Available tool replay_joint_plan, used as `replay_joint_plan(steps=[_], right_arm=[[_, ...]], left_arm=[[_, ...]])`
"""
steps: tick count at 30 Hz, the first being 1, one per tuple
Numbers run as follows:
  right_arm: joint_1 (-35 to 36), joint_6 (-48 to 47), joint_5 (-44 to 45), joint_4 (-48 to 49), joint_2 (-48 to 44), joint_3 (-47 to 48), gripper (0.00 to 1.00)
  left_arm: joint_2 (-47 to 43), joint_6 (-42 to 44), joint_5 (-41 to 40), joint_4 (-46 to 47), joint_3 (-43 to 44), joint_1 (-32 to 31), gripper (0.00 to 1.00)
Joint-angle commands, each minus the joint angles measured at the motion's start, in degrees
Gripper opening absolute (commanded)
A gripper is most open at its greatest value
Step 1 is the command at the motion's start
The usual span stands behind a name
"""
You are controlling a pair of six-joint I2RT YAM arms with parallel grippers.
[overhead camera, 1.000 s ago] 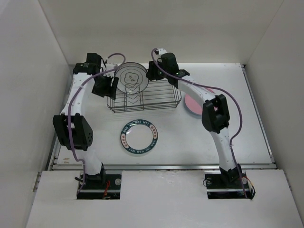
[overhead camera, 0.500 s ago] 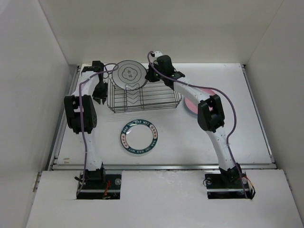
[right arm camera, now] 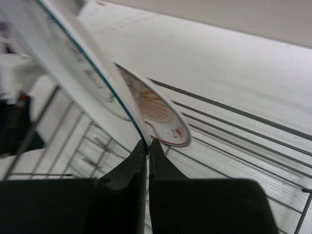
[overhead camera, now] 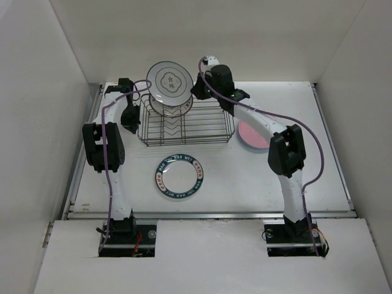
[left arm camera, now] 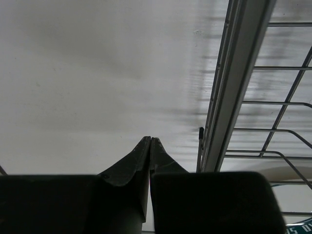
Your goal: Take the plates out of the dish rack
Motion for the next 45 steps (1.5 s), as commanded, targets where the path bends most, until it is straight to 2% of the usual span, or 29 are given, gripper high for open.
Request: replay_joint_plan(steps=[1, 7, 9, 15, 18, 23, 28, 31, 32, 33, 35, 36, 39, 40, 42, 45], right_arm=[[0.5, 3.7, 1.1, 5.7, -13.3, -1.3, 0.0], [0.5, 2.6, 3.5, 2.1, -20.9, -10.5, 0.0], [0.5, 0.8, 0.5, 0.1, -24.2, -13.9, 0.0], [1.9, -7.6, -23.1, -12.2, -31.6, -22.6, 0.0], [3.4, -10.9, -28.3, -19.7, -32.8, -26.3, 0.0], [7.1, -14.6, -27.9, -29.7, -31.2, -29.2, 0.0], [9.1, -12.4, -23.9, -28.3, -27.1, -31.1, 0.0], [10.4, -10.5, -23.3, -26.5, -24.8, -31.1, 0.02], [11.0, -9.8, -21.7, -26.0, -24.8, -31.1, 0.13], [11.6, -9.8, -20.8, -26.0, -23.9, -31.1, 0.19], [11.6, -9.8, -19.2, -26.8, -23.1, -30.5, 0.31], [12.2, -9.8, -17.6, -27.7, -23.1, -29.8, 0.44], [12.2, -9.3, -12.4, -29.0, -23.7, -28.7, 0.56], [12.2, -9.3, -11.1, -29.0, -25.2, -28.7, 0.73], [12.2, -9.3, -9.3, -29.0, -26.8, -27.4, 0.79], [12.2, -9.9, -8.3, -29.5, -28.7, -23.3, 0.83]], left_arm=[[-1.1, -2.2, 1.8, 0.0, 0.3, 0.2, 0.0], [-1.1, -2.7, 3.5, 0.0, 0.8, 0.7, 0.0], [-1.1, -2.7, 3.5, 0.0, 0.8, 0.7, 0.0], [-1.7, -3.2, 2.4, 0.0, 1.3, 0.7, 0.0], [-1.7, -3.2, 1.8, 0.0, 1.9, 0.7, 0.0], [-2.9, -3.2, -0.7, 1.0, 1.9, 1.2, 0.0], [-4.1, -4.3, -2.5, 1.0, 1.9, 1.9, 0.0], [-5.8, -4.3, -1.9, 1.5, 0.6, 2.4, 0.27], [-5.8, -4.3, -1.9, 1.6, 0.0, 2.4, 0.37], [-6.7, -4.3, -1.9, 2.2, -0.5, 2.4, 0.55], [-7.5, -3.8, -1.9, 2.3, -1.0, 2.4, 0.64], [-8.1, -3.8, -1.9, 2.3, -1.0, 2.4, 0.67], [-8.6, -3.8, -1.9, 2.3, -1.0, 2.4, 0.74], [-8.6, -3.8, -1.9, 2.3, -1.0, 2.4, 0.74], [-8.6, -3.8, -1.9, 2.3, -1.7, 2.4, 0.75], [-9.1, -3.8, -1.9, 2.3, -1.0, 2.4, 0.75]])
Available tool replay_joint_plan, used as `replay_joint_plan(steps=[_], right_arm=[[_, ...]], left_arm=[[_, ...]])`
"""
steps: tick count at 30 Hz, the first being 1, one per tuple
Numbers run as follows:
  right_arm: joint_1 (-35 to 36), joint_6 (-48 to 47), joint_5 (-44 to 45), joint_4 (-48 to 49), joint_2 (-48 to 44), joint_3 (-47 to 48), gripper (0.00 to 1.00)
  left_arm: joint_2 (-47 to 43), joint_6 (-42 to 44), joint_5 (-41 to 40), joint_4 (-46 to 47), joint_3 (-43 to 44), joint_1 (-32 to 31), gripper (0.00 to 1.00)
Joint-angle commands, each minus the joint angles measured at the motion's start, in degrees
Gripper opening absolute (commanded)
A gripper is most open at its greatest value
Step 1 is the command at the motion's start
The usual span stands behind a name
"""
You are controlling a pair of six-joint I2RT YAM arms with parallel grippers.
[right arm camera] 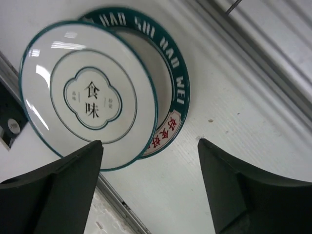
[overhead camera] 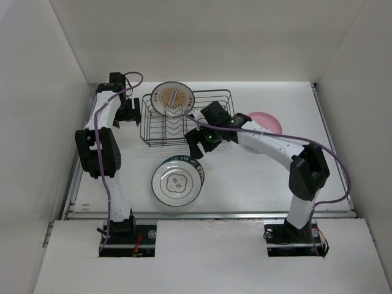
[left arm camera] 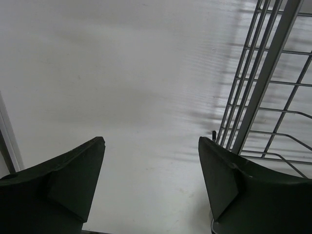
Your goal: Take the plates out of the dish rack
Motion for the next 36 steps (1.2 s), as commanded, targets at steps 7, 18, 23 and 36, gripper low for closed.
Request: replay_joint_plan(steps=[7, 18, 23, 36], right_arm=[[-2.1, -0.2, 15.0, 13.8, -2.0, 15.3, 1.0], [-9.3, -1.4, 14.9, 23.7, 31.8, 48.6, 1.0], [-9.3, -0.1, 17.4, 30.9, 35.9, 49.4, 0.82], [-9.3, -2.0, 24.5, 38.7, 25.7, 37.6, 0.0]], left_arm=[[-3.8, 0.0, 2.7, -1.4, 2.4, 0.1, 0.76], [-1.4, 2.2, 9.0, -5.4, 7.8, 0.1, 0.76], [1.4, 2.8, 13.9, -7.1, 8.9, 0.1, 0.76], [8.0, 0.4, 17.4, -7.1, 7.6, -1.0, 0.0]])
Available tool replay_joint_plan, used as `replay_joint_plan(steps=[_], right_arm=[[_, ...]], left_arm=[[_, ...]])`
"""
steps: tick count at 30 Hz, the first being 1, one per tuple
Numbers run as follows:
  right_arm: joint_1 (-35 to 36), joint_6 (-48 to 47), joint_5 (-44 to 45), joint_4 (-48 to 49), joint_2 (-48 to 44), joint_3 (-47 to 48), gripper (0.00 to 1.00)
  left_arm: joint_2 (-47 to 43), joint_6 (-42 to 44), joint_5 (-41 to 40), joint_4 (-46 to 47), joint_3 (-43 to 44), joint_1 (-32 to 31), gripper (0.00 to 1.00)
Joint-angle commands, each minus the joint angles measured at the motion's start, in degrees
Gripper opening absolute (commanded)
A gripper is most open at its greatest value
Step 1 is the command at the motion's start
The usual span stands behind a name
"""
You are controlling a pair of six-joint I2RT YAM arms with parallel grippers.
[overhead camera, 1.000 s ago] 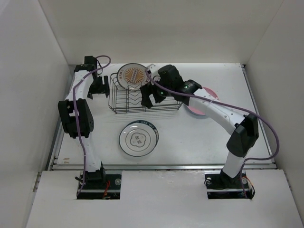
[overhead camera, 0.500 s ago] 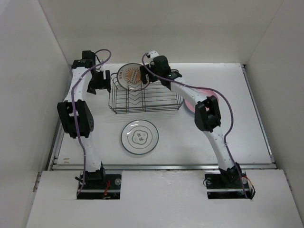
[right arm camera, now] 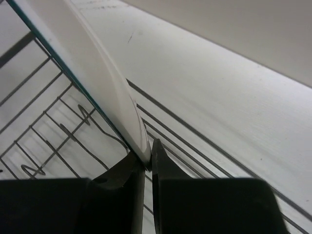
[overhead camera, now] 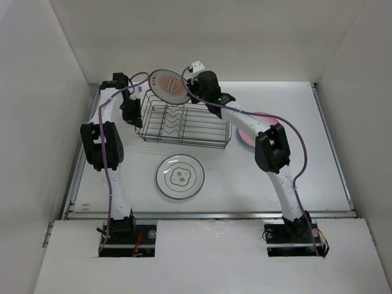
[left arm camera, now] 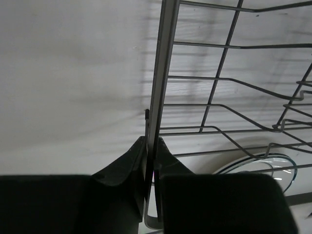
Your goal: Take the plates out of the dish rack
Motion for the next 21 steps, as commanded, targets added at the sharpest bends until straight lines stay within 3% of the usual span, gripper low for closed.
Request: replay_joint_plan(steps=[1, 6, 9, 10, 13, 14, 17, 21], right_arm=[[-0.1, 1.3, 5.4, 9.4, -6.5, 0.5, 0.0], [-0.1, 4.5, 10.3, 9.4, -9.8, 1.7, 0.0], [-0.1, 4.5, 8.1, 6.7, -13.6, 1.7, 0.0], [-0.1, 4.5, 5.7, 2.2, -14.7, 1.7, 0.0], [-1.2, 3.2, -14.8, -10.2, -19.5, -0.4, 0.0], [-1.2, 2.5, -26.6, -12.7, -20.8, -4.4, 0.0], [-1.2, 2.5, -40.1, -18.2, -26.9, -14.6, 0.0], [3.1, -0.5, -39.6, -25.2, -31.8, -31.7, 0.0]], left_arm=[[0.0, -4.1, -0.6, -2.2, 0.0, -1.2, 0.0], [-2.1, -6.5, -3.3, -1.2, -2.0, -1.2, 0.0], [-3.2, -8.6, -4.1, -0.5, -3.3, -1.2, 0.0], [-3.2, -9.2, -4.1, 0.0, -4.1, -1.2, 0.0], [-4.3, -9.7, -2.9, 0.6, -5.4, -1.2, 0.0], [-4.3, -9.7, -2.8, 0.6, -5.4, -1.2, 0.0], [-4.3, -9.7, -2.1, 0.6, -5.4, -1.2, 0.0], [-5.7, -10.2, -1.4, 0.6, -5.4, -1.2, 0.0]])
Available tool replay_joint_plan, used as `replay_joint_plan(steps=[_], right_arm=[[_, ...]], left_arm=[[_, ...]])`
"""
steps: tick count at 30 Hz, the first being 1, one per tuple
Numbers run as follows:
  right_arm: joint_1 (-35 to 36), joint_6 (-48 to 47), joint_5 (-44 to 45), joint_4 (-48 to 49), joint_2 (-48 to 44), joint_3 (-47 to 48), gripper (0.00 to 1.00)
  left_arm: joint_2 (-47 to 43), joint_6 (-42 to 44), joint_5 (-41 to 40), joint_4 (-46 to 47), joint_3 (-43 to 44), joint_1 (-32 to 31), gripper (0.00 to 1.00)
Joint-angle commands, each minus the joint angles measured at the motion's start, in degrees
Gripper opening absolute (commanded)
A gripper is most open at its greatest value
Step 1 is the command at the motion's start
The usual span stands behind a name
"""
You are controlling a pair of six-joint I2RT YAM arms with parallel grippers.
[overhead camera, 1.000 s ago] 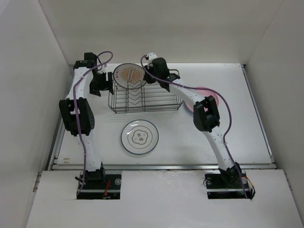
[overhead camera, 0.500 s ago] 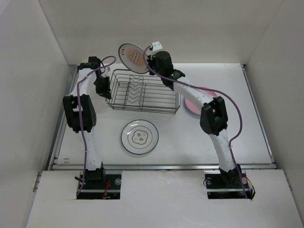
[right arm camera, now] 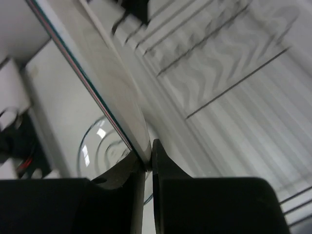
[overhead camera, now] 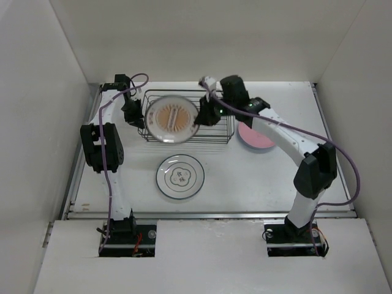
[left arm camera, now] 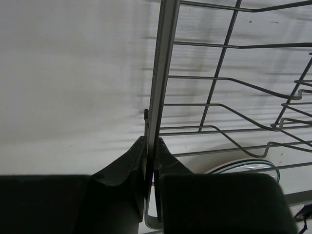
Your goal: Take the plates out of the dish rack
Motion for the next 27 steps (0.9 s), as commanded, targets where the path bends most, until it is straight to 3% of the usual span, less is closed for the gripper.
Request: replay_joint_plan(steps=[1, 5, 11, 13, 14, 15, 18, 27], right_arm=[[4.9, -2.6, -12.3, -9.6, -0.6, -10.2, 0.0], [7.1, -2.6, -10.3, -12.4, 0.3, -15.7, 0.0], [8.2, -1.3, -5.8, -12.4, 3.8, -17.6, 0.0], [8.2, -0.5, -4.4, -11.8, 4.6, -17.0, 0.13], [8.2, -0.5, -3.1, -11.8, 4.6, -17.0, 0.31], [8.2, -0.5, -2.3, -12.4, 4.6, -16.4, 0.41], [8.2, -0.5, 0.0, -14.0, 4.6, -15.7, 0.64], [11.2, -2.4, 1.0, -16.2, 1.9, -17.0, 0.66]], left_arm=[[-3.7, -4.4, -0.6, -1.9, -1.3, -0.1, 0.0], [-4.8, -3.8, -0.1, -1.9, -1.9, -0.1, 0.0], [-6.7, -2.8, -0.6, -1.3, -2.5, -0.1, 0.25], [-6.7, -2.2, -1.4, -1.9, -1.8, -0.1, 0.27], [-6.7, -2.2, -1.4, -2.4, -1.8, -0.1, 0.3], [-6.7, -2.2, -1.4, -2.4, -1.2, -0.1, 0.31], [-7.4, -1.7, -1.9, -2.9, -1.2, -0.1, 0.37], [-8.0, -0.1, -3.0, -4.0, 0.6, -0.1, 0.4]])
